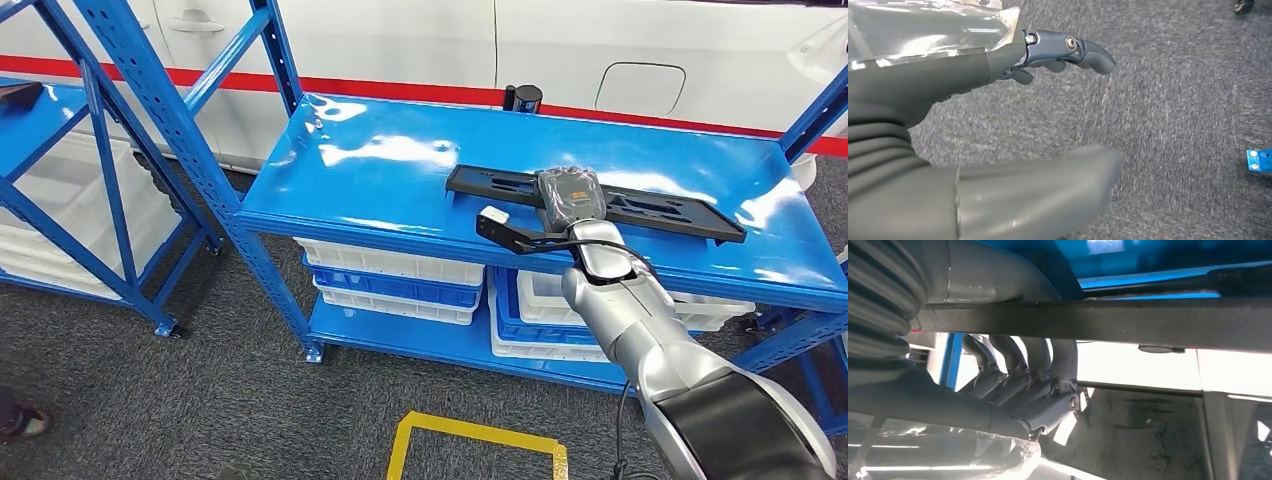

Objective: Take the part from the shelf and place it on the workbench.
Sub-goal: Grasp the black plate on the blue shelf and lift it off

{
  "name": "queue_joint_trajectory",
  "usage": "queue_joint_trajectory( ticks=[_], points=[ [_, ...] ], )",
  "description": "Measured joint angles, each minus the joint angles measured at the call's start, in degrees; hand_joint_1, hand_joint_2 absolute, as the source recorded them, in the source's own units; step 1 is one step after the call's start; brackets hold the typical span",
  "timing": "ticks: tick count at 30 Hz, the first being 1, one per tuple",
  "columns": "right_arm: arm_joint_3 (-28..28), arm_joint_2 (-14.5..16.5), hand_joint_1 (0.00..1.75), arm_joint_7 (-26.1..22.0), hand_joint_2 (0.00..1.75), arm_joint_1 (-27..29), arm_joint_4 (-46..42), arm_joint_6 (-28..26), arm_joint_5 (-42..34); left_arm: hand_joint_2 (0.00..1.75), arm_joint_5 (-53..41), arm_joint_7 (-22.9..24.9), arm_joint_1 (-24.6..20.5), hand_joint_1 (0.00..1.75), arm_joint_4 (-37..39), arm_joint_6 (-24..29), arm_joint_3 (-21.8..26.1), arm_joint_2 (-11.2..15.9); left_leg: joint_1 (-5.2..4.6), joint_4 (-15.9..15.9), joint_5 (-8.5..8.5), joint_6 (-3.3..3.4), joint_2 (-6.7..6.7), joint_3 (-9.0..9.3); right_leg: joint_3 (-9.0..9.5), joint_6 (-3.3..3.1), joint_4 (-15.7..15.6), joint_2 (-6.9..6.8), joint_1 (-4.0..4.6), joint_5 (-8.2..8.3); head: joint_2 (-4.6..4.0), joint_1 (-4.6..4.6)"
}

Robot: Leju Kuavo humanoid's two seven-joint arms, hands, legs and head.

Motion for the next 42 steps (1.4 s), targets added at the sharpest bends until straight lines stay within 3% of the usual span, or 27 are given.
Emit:
queue_joint_trajectory(
  ticks=[9,18,22,24,29,30,33,34,42],
  points=[
    [-0.39,-0.21,1.52,-3.41,1.75,-0.02,-2.21,-1.92,-2.73,1.75,-0.91,-0.43,0.00,0.00,0.00,0.17,-0.15,0.01,0.01,0.00,0.00,0.00,0.00,0.00,-0.01,0.00,0.00,0.00,0.00,0.00,0.00,-0.01],
    [-0.71,-0.40,1.50,-3.86,1.75,-0.03,-3.49,-2.03,-3.18,1.75,-0.91,-0.51,0.00,0.00,0.00,0.17,-0.16,0.01,-0.01,0.00,0.00,0.01,0.00,-0.01,0.00,0.00,0.00,0.00,0.00,0.00,0.00,0.01],
    [-1.33,-0.58,1.49,-6.60,1.75,-0.01,-5.57,-3.22,-5.82,1.75,-0.74,-1.17,0.01,0.00,0.00,0.35,-0.15,0.01,-0.03,0.01,0.01,0.01,0.00,-0.03,-0.01,0.01,0.00,0.00,-0.01,0.00,0.00,0.03],
    [-1.61,-0.91,1.44,-7.86,1.75,-0.02,-8.12,-3.77,-7.35,1.75,-0.54,-1.87,0.02,0.00,0.00,0.67,-0.15,0.01,-0.03,0.01,0.01,0.01,0.00,-0.02,-0.02,0.01,0.00,0.00,-0.01,0.00,0.00,0.02],
    [-1.77,-3.32,1.04,-8.36,1.75,-0.03,-19.34,-3.86,-10.38,1.75,-0.36,-2.64,0.02,0.00,0.00,1.83,-0.07,0.01,-0.03,0.01,0.01,0.01,-0.06,-0.03,-0.05,0.01,0.00,-0.02,-0.01,0.00,0.00,0.03],
    [-1.77,-3.89,1.09,-8.09,1.75,-0.02,-21.60,-3.86,-10.63,1.31,-0.36,-2.66,0.02,0.00,0.00,2.00,-0.06,0.01,-0.03,0.01,0.00,0.01,-0.05,-0.03,-0.05,0.01,0.00,-0.02,-0.01,0.00,0.00,0.03],
    [-1.77,-5.55,1.37,-6.84,1.75,0.03,-27.78,-3.91,-10.80,1.31,-0.50,-2.95,0.02,0.00,0.00,2.63,-0.02,0.00,-0.04,0.01,0.00,0.02,-0.05,-0.04,-0.05,0.01,0.00,-0.02,-0.01,0.00,0.00,0.07],
    [-1.77,-6.01,1.37,-6.44,1.75,0.07,-29.49,-3.96,-10.79,1.75,-0.68,-3.15,0.02,0.00,0.00,2.80,-0.04,-0.01,-0.04,0.01,-0.01,0.02,-0.05,-0.04,-0.06,0.01,0.00,-0.02,-0.01,0.00,0.00,0.08],
    [-1.79,-8.69,1.47,-5.33,1.75,0.40,-38.74,-4.34,-10.61,1.75,-1.56,-3.54,0.00,0.00,0.00,2.92,-0.18,-0.14,-0.05,0.01,-0.02,0.04,-0.04,-0.02,-0.05,0.01,0.00,-0.02,-0.02,0.00,0.00,0.08]
  ],
)
